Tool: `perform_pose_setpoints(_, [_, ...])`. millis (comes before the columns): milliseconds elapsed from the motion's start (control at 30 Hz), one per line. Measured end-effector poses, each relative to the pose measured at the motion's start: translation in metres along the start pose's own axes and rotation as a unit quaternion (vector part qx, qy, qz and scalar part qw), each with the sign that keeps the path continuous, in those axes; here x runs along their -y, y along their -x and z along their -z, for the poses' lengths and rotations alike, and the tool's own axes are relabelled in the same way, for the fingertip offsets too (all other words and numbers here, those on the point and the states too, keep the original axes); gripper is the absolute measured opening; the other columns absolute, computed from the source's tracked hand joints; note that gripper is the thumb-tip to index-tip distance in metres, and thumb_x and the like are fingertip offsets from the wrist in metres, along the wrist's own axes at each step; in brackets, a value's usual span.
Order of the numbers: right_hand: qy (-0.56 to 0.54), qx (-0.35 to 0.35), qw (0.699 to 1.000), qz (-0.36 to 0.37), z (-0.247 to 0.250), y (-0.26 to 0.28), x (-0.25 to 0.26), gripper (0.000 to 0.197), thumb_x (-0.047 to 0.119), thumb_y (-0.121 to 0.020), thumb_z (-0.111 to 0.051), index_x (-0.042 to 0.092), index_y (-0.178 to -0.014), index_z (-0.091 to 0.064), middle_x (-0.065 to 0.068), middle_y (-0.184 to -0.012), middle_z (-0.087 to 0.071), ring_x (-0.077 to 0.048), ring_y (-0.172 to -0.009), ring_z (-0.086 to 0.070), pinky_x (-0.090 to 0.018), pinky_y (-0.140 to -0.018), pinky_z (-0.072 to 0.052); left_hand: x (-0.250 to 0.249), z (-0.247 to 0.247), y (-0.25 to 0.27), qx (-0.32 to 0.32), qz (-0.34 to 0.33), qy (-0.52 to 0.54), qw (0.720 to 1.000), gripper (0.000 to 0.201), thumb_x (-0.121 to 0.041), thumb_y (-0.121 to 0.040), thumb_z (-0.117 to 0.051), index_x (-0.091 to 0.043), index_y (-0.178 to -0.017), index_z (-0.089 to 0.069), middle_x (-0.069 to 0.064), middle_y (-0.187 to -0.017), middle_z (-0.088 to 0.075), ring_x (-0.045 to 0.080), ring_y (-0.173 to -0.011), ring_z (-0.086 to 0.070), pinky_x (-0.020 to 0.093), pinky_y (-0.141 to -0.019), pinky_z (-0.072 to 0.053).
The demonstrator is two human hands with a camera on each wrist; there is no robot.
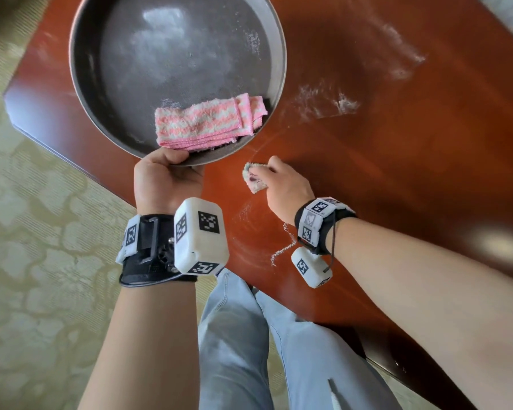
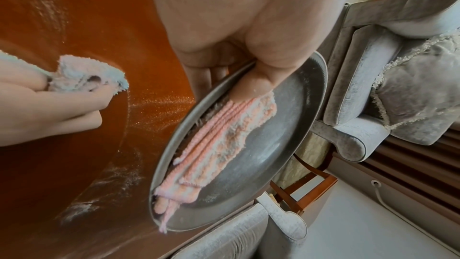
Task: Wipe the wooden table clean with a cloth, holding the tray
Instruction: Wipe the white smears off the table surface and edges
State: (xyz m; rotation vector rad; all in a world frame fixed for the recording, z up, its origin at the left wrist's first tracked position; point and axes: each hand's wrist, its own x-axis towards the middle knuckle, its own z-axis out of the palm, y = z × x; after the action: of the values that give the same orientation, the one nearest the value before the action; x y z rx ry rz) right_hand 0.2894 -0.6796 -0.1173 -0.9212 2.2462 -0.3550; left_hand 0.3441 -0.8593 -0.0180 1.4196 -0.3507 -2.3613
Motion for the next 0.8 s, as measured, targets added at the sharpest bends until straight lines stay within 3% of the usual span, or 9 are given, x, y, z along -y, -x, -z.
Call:
perform_pose_setpoints(67, [-0.04, -0.012, 0.999, -0.011, 0.01, 0.001, -0.004, 0.044, 0.002, -0.089, -0.043, 0.025, -0.125, -0.052, -0.004, -0.103, -0.044, -0.018, -0.07, -0.041, -0.035, -0.056, -0.043, 0.001, 0.0, 0.001, -0.002, 0.0, -0.005, 1.0, 0.035, 0.011, -0.057, -0.037, -0.003, -0.083, -0.056, 0.011, -0.088, -0.065, 0.029, -0.084, -0.066, 0.033, -0.079, -0.058])
perform_pose_setpoints(133, [-0.099, -0.096, 0.99, -0.029, 0.023, 0.003, -0.014, 0.042, 0.002, -0.089, -0.049, 0.024, -0.123, -0.056, -0.005, -0.101, -0.047, -0.019, -0.068, -0.049, -0.034, -0.059, -0.051, 0.002, -0.002, 0.002, -0.003, 0.0, -0.002, 1.0, 0.034, 0.011, -0.057, -0.037, -0.004, -0.08, -0.056, 0.011, -0.087, -0.065, 0.029, -0.083, -0.066, 0.033, -0.078, -0.058])
perform_pose_setpoints(200, [-0.133, -0.18, 0.972, -0.073, 0.037, 0.005, -0.031, 0.046, -0.001, -0.087, -0.051, 0.022, -0.126, -0.058, -0.007, -0.105, -0.051, -0.023, -0.077, -0.057, -0.032, -0.066, -0.052, 0.003, -0.004, 0.001, -0.005, 0.002, 0.005, 1.0, 0.032, 0.011, -0.056, -0.036, -0.004, -0.078, -0.056, 0.011, -0.085, -0.065, 0.028, -0.08, -0.066, 0.034, -0.075, -0.058])
perform_pose_setpoints(300, [-0.136, -0.227, 0.951, -0.158, 0.053, 0.005, -0.056, 0.045, -0.003, -0.087, -0.05, 0.017, -0.127, -0.058, -0.011, -0.115, -0.053, -0.028, -0.092, -0.061, -0.03, -0.071, -0.046, 0.005, -0.007, -0.001, -0.007, 0.008, 0.009, 1.0, 0.031, 0.011, -0.056, -0.037, -0.003, -0.076, -0.056, 0.011, -0.085, -0.064, 0.029, -0.079, -0.065, 0.034, -0.074, -0.058])
perform_pose_setpoints(467, [-0.089, -0.217, 0.949, -0.211, 0.052, -0.005, -0.072, 0.046, -0.003, -0.089, -0.05, 0.015, -0.131, -0.054, -0.014, -0.118, -0.052, -0.034, -0.096, -0.062, -0.036, -0.076, -0.05, -0.002, -0.004, -0.002, -0.004, 0.007, 0.02, 1.0, 0.031, 0.012, -0.057, -0.036, -0.001, -0.073, -0.058, 0.012, -0.083, -0.065, 0.03, -0.079, -0.066, 0.034, -0.071, -0.058])
perform_pose_setpoints(600, [-0.039, -0.214, 0.949, -0.229, 0.042, -0.019, -0.065, 0.049, -0.004, -0.088, -0.052, 0.014, -0.133, -0.051, -0.015, -0.117, -0.051, -0.035, -0.094, -0.062, -0.04, -0.076, -0.054, -0.012, 0.003, -0.007, -0.017, 0.006, 0.042, 0.999, 0.036, 0.012, -0.058, -0.037, 0.0, -0.082, -0.061, 0.014, -0.09, -0.066, 0.031, -0.089, -0.066, 0.036, -0.092, -0.054])
perform_pose_setpoints(733, [-0.019, -0.209, 0.959, -0.19, 0.035, -0.034, -0.05, 0.051, -0.004, -0.088, -0.053, 0.017, -0.134, -0.052, -0.014, -0.116, -0.052, -0.033, -0.094, -0.061, -0.038, -0.075, -0.053, -0.023, 0.01, -0.01, -0.01, 0.004, 0.071, 0.997, 0.04, 0.013, -0.058, -0.035, 0.002, -0.087, -0.061, 0.016, -0.094, -0.067, 0.033, -0.095, -0.065, 0.038, -0.101, -0.051])
perform_pose_setpoints(800, [-0.017, -0.22, 0.962, -0.16, 0.031, -0.042, -0.039, 0.048, -0.004, -0.086, -0.053, 0.015, -0.13, -0.055, -0.014, -0.113, -0.054, -0.033, -0.091, -0.061, -0.038, -0.073, -0.052, -0.03, 0.013, -0.011, -0.006, 0.003, 0.079, 0.997, 0.038, 0.013, -0.058, -0.035, 0.003, -0.082, -0.063, 0.017, -0.091, -0.068, 0.033, -0.092, -0.066, 0.038, -0.096, -0.053])
